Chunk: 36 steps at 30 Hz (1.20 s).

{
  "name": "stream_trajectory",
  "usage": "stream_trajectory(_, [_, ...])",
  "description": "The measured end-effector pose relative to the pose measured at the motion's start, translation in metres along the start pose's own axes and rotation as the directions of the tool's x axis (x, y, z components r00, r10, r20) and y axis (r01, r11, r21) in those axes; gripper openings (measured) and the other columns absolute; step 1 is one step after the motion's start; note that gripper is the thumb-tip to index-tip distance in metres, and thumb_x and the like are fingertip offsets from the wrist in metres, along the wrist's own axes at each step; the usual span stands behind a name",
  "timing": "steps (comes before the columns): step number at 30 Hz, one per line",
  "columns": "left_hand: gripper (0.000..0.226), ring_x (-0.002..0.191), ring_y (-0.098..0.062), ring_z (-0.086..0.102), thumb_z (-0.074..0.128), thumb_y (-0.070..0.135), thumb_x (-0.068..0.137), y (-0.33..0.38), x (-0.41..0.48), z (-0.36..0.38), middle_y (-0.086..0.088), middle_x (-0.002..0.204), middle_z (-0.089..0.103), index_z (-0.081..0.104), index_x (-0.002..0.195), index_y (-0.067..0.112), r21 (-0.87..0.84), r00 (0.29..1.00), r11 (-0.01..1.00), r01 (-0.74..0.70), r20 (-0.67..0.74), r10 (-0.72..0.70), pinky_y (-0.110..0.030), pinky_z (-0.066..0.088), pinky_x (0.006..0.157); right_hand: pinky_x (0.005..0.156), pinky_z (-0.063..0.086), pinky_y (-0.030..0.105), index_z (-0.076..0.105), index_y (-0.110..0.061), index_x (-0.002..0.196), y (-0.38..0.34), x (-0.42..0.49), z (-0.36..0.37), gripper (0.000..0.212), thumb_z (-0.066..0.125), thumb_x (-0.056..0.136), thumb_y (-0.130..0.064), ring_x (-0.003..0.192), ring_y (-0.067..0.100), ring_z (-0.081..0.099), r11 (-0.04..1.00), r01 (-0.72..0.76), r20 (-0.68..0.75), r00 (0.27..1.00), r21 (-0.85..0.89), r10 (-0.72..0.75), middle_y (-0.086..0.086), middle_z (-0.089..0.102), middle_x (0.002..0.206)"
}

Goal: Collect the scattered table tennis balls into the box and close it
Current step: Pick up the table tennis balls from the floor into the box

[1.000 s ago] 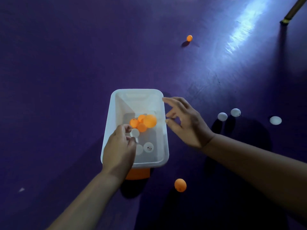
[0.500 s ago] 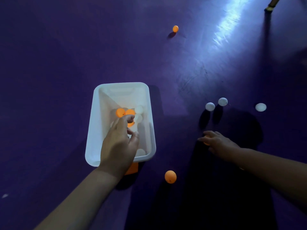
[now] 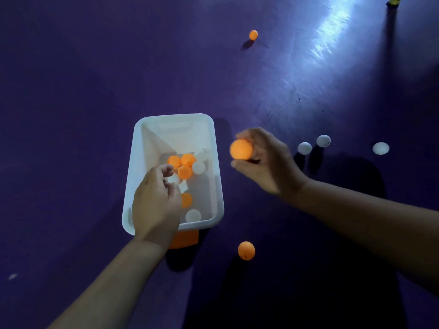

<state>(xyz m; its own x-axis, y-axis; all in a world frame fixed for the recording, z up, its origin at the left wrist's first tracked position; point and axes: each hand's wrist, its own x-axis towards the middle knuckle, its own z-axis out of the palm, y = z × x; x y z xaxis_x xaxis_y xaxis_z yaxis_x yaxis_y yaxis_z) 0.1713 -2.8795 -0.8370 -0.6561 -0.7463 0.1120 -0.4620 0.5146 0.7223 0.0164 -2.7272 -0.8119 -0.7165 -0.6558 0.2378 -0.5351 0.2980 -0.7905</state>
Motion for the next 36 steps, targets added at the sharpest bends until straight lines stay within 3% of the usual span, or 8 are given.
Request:
stream_trajectory(2, [0.031,0.102,-0.012,0.056,0.044,0.011,0.091,-0.004,0.0,0.002,0.005,0.119,0.06,0.053,0.12,0.017,0.0,0.999,0.999,0.033,-0.02,-0.033,-0.027,0.04,0.081,0.079,0.055,0.031,0.052,-0.024,0.12,-0.019,0.003,0.011,0.05,0.075,0.076,-0.016,0.088,0.016,0.061,0.997,0.016,0.106,0.994,0.082,-0.025,-0.002,0.056,0.109])
stream_trajectory(9, [0.031,0.107,-0.021,0.057,0.043,0.01,0.091,-0.006,0.001,0.006,-0.003,0.119,0.061,0.054,0.12,0.011,-0.017,0.999,0.999,0.028,-0.035,-0.029,-0.034,0.045,0.088,0.069,0.043,0.006,0.056,-0.007,0.122,0.02,-0.002,0.002,0.048,0.07,0.076,0.001,0.066,0.012,0.056,0.99,0.097,0.038,0.995,-0.107,-0.093,0.001,0.058,0.103])
stream_trajectory(11, [0.03,0.097,-0.029,0.059,0.046,0.011,0.087,-0.003,-0.004,0.006,-0.011,0.109,0.063,0.056,0.115,0.004,0.065,0.981,0.982,-0.178,-0.067,0.183,-0.041,0.047,0.084,0.073,0.039,0.006,0.062,-0.004,0.111,0.05,-0.011,-0.018,0.037,0.069,0.075,0.004,0.069,0.014,0.056,0.968,0.062,-0.008,0.998,-0.244,-0.066,0.003,0.061,0.098])
stream_trajectory(16, [0.026,0.095,-0.02,0.055,0.055,0.01,0.083,0.013,-0.042,0.036,-0.011,0.101,0.065,0.058,0.109,0.008,-0.041,0.679,0.695,-0.718,0.177,0.712,-0.029,0.045,0.081,0.081,0.048,0.037,0.065,-0.001,0.105,0.109,-0.058,-0.084,0.027,0.064,0.079,0.007,0.084,0.028,0.061,0.843,-0.277,-0.068,0.958,-0.46,0.277,0.018,0.062,0.103])
stream_trajectory(23, [0.02,0.08,-0.018,0.066,0.056,0.015,0.077,0.003,-0.076,0.095,-0.003,0.095,0.067,0.067,0.094,0.018,-0.152,0.33,0.534,-0.832,0.639,0.695,-0.029,0.056,0.055,0.078,0.044,0.034,0.057,-0.007,0.122,0.146,-0.126,-0.141,0.036,0.063,0.086,-0.005,0.084,0.021,0.053,0.656,-0.514,-0.096,0.821,-0.553,0.563,0.012,0.055,0.118])
stream_trajectory(27, [0.034,0.121,-0.025,0.044,0.048,0.012,0.092,0.002,-0.085,0.106,-0.009,0.13,0.048,0.054,0.125,0.015,0.05,0.363,0.644,-0.763,0.858,0.364,-0.038,0.046,0.09,0.081,0.047,0.038,0.05,-0.011,0.13,0.155,-0.148,-0.155,0.043,0.061,0.088,-0.013,0.08,0.022,0.054,0.609,-0.577,-0.111,0.769,-0.545,0.629,0.012,0.049,0.127])
stream_trajectory(32, [0.028,0.101,-0.018,0.048,0.047,0.022,0.085,0.008,-0.083,0.109,-0.005,0.109,0.061,0.053,0.112,0.021,-0.124,0.421,0.657,-0.743,0.676,0.604,-0.03,0.057,0.07,0.081,0.042,0.032,0.052,-0.009,0.13,0.159,-0.165,-0.156,0.04,0.059,0.091,-0.015,0.095,0.019,0.051,0.618,-0.525,-0.032,0.776,-0.585,0.63,0.011,0.048,0.129])
stream_trajectory(36, [0.032,0.105,-0.022,0.051,0.054,0.021,0.084,0.043,-0.066,0.087,-0.011,0.116,0.062,0.055,0.116,0.017,-0.123,0.547,0.622,-0.774,0.366,0.753,-0.035,0.045,0.089,0.081,0.047,0.034,0.053,-0.014,0.13,0.157,-0.169,-0.15,0.04,0.058,0.091,-0.024,0.101,0.024,0.057,0.614,-0.456,0.068,0.765,-0.644,0.64,0.006,0.049,0.127])
